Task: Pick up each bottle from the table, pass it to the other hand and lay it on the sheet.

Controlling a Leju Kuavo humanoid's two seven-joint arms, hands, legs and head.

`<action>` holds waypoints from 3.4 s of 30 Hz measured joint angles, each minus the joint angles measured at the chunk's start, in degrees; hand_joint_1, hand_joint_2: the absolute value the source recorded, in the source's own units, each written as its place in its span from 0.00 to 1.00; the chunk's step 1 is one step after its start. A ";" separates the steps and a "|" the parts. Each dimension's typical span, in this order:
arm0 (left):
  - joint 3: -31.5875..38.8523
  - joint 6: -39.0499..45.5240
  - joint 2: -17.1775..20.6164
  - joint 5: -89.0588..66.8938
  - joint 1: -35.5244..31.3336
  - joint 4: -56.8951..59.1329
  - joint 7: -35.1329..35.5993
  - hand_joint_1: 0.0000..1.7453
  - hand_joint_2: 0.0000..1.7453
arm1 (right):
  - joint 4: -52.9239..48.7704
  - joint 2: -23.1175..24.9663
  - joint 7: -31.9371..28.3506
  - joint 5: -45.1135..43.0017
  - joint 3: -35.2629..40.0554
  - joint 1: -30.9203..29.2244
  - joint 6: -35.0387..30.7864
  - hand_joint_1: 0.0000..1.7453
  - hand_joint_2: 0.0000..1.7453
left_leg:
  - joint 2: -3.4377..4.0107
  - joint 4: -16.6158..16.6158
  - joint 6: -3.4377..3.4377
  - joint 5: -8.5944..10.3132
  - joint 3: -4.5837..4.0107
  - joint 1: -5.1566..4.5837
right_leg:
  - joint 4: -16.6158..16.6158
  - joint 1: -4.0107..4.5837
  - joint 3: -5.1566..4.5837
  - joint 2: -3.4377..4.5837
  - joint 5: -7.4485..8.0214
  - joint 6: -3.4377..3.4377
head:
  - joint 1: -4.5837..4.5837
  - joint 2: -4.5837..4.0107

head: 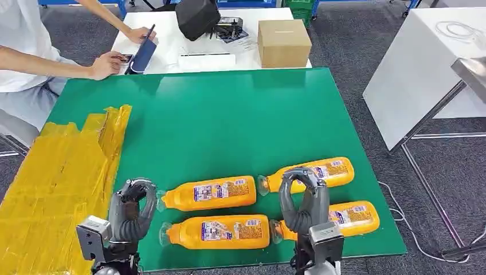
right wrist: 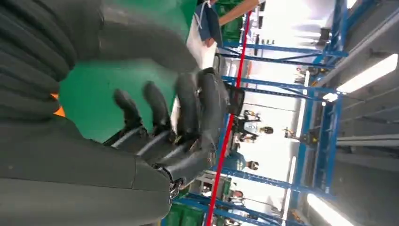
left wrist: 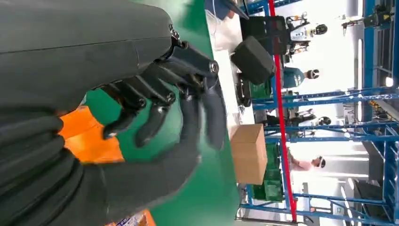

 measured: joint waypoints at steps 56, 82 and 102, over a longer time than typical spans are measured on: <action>2.64 -2.01 0.31 -0.22 -2.34 -2.08 0.87 0.00 1.00 | 27.27 -6.06 25.66 40.00 15.62 -25.31 8.63 0.00 1.00 | 0.00 0.02 0.01 0.06 -0.01 0.00 | 0.02 0.01 0.01 0.00 0.03 0.01 | 0.00 0.00; 2.32 -2.69 0.28 0.55 -6.18 0.00 1.03 0.00 1.00 | 50.93 -0.94 26.36 40.50 24.59 -37.88 15.56 0.00 1.00 | 0.00 0.03 0.00 0.09 0.01 0.00 | 0.04 0.00 0.01 0.00 0.04 0.03 | -0.02 0.00; 1.97 -2.67 0.17 0.61 -7.46 1.73 1.49 0.00 1.00 | 61.92 2.12 32.68 45.42 27.82 -43.07 13.81 1.00 1.00 | 0.01 0.03 0.00 0.09 0.01 0.00 | 0.04 0.00 0.00 0.00 0.04 0.03 | 0.00 0.00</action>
